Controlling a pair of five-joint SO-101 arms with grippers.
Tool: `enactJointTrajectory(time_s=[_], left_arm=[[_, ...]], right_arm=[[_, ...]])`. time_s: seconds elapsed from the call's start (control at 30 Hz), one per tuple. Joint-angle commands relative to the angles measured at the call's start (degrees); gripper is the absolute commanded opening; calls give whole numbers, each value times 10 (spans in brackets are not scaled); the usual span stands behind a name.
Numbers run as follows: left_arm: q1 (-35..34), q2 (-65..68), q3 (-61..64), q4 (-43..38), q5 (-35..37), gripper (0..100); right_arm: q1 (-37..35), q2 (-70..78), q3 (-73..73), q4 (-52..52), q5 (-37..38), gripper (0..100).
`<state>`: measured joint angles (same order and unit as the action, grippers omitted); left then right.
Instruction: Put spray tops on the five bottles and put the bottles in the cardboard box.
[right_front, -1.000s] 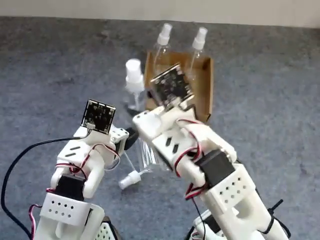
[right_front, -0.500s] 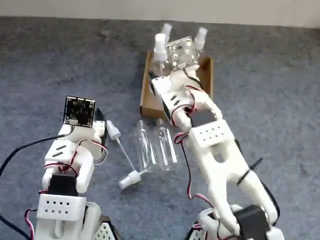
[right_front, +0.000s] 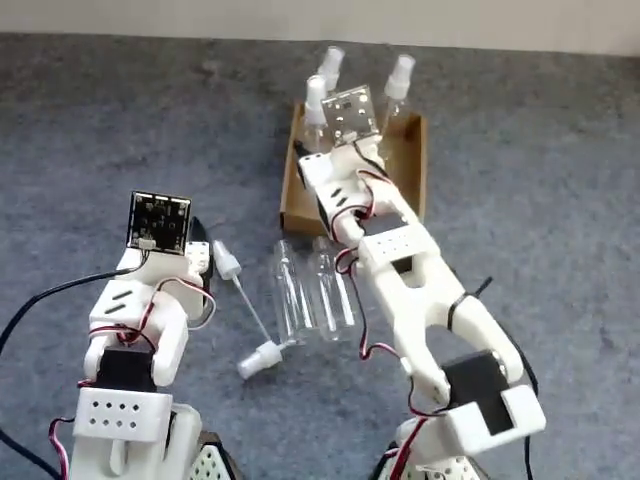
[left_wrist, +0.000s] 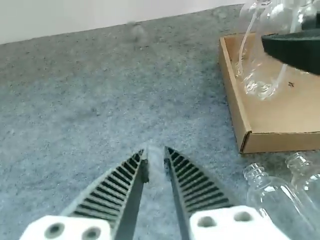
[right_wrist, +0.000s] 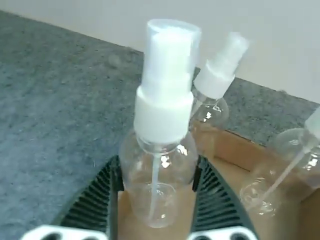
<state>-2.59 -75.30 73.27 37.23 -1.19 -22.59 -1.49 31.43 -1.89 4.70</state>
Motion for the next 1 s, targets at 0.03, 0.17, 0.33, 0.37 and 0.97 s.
enactJointTrajectory(time_s=[0.03, 0.17, 0.33, 0.37, 0.97], left_arm=[[-5, 3, -11, -12, 1, 8], [-5, 3, -11, -12, 1, 10], [-5, 3, -11, -12, 1, 10], [-5, 3, -11, -12, 1, 10], [-5, 3, -11, -12, 1, 10]], right_arm=[[17, 11, -11, -51, 4, 4], [18, 37, -32, -55, 4, 4], [16, 65, -38, -56, 2, 4], [16, 69, -38, -58, 2, 4], [14, 75, -38, -55, 2, 45]])
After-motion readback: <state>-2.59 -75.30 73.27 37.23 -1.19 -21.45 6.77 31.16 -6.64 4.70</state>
